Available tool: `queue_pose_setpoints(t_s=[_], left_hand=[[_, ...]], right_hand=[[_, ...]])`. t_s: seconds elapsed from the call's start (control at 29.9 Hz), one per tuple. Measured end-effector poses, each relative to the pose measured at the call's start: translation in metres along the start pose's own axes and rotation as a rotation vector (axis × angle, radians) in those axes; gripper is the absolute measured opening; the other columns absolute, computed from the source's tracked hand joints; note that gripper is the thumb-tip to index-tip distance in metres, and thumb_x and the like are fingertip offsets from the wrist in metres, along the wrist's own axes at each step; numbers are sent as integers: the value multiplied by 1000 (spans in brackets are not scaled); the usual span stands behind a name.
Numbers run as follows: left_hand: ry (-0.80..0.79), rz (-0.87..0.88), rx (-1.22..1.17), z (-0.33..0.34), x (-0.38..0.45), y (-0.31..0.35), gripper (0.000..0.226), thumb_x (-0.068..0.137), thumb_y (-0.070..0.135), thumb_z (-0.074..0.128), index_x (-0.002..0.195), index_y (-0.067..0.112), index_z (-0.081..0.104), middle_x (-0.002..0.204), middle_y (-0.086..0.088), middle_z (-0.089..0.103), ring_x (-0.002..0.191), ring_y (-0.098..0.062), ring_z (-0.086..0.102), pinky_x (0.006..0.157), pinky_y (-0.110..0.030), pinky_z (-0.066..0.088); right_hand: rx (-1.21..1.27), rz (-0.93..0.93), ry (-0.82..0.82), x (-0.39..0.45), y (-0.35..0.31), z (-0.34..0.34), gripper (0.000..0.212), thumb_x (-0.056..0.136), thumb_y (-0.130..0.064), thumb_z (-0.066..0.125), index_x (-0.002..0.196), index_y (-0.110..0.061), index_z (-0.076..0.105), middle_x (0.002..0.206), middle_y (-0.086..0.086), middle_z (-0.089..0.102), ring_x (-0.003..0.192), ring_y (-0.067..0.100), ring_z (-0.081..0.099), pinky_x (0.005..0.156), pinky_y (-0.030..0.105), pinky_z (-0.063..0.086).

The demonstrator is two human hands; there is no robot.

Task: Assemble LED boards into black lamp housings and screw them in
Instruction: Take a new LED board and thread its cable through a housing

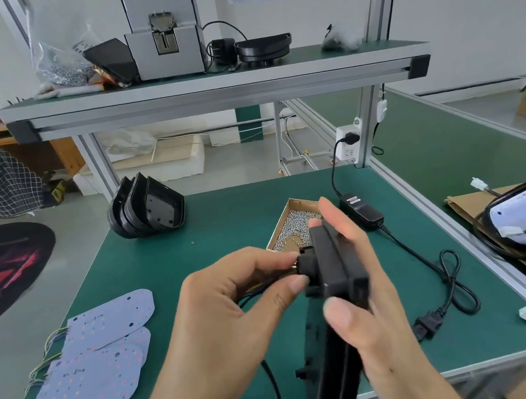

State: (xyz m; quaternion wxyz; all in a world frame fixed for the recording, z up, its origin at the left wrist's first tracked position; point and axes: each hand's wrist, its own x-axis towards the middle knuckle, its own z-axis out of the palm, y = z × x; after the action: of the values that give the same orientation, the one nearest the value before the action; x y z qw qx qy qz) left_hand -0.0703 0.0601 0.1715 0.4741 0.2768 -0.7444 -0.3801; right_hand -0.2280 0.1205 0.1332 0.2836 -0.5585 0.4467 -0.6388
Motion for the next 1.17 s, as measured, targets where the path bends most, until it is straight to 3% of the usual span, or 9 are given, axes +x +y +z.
queue_pose_setpoints(t_s=[0.07, 0.2, 0.4, 0.47, 0.6, 0.7, 0.77, 1.04, 1.17], left_hand=[[-18, -9, 60, -1, 0, -7, 23, 90, 20, 75, 104, 38, 76, 108, 19, 77, 106, -1, 71, 92, -15, 52], [273, 81, 237, 3, -12, -22, 30, 108, 41, 48, 121, 31, 72, 138, 14, 63, 138, -17, 50, 108, -16, 37], [81, -158, -68, 29, -46, -31, 31, 94, 60, 47, 122, 65, 57, 119, 32, 69, 112, 10, 64, 87, -3, 44], [114, -193, -46, 28, -45, -42, 28, 95, 61, 44, 112, 50, 65, 100, 23, 74, 90, 8, 66, 75, -4, 45], [239, -343, -218, 21, -44, -58, 43, 88, 71, 53, 81, 32, 70, 74, 18, 65, 67, 1, 56, 69, -20, 45], [283, -533, -506, 21, -47, -66, 39, 70, 69, 72, 99, 43, 79, 109, 14, 77, 102, 0, 69, 95, -41, 49], [263, -579, -564, 24, -49, -68, 72, 68, 76, 77, 127, 35, 71, 136, 5, 68, 129, -14, 62, 111, -52, 43], [293, -499, -337, 24, -36, -54, 17, 94, 47, 67, 103, 36, 76, 106, 2, 80, 99, -22, 77, 94, -55, 57], [337, -486, -286, 23, -32, -43, 21, 88, 50, 66, 98, 36, 76, 96, 1, 80, 92, -30, 76, 88, -60, 59]], right_hand=[[-119, 27, 21, 3, -6, 3, 88, 74, -50, 74, 152, -62, 34, 153, -20, 41, 140, 2, 47, 101, 7, 43], [-270, 123, 165, 18, -13, 17, 95, 62, -73, 74, 147, -69, 31, 146, -28, 31, 145, -3, 35, 113, 28, 40], [-415, 258, 144, 27, -6, 36, 119, 52, -102, 55, 157, -61, 16, 144, -26, 19, 150, 5, 20, 122, 45, 32], [-387, 282, 69, 27, 1, 33, 109, 59, -107, 42, 155, -67, 8, 146, -32, 19, 150, -4, 16, 125, 43, 27], [-364, 252, 94, 29, 11, 4, 84, 86, -77, 59, 158, -57, 21, 131, -39, 57, 123, -14, 53, 101, 13, 41], [-383, 300, 94, 32, 14, -6, 36, 89, -60, 70, 118, -40, 65, 85, -11, 72, 70, 10, 62, 70, 26, 49], [-347, 293, 81, 32, 16, -7, 22, 91, -51, 74, 94, -30, 70, 76, -6, 71, 64, 13, 60, 63, 27, 50], [-330, 214, 39, 28, 13, 2, 19, 96, -35, 74, 82, -43, 67, 65, -20, 65, 56, -1, 54, 56, 7, 41], [-323, 219, 41, 28, 10, 0, 14, 97, -35, 73, 85, -40, 68, 66, -15, 66, 57, 0, 52, 56, 10, 42]])
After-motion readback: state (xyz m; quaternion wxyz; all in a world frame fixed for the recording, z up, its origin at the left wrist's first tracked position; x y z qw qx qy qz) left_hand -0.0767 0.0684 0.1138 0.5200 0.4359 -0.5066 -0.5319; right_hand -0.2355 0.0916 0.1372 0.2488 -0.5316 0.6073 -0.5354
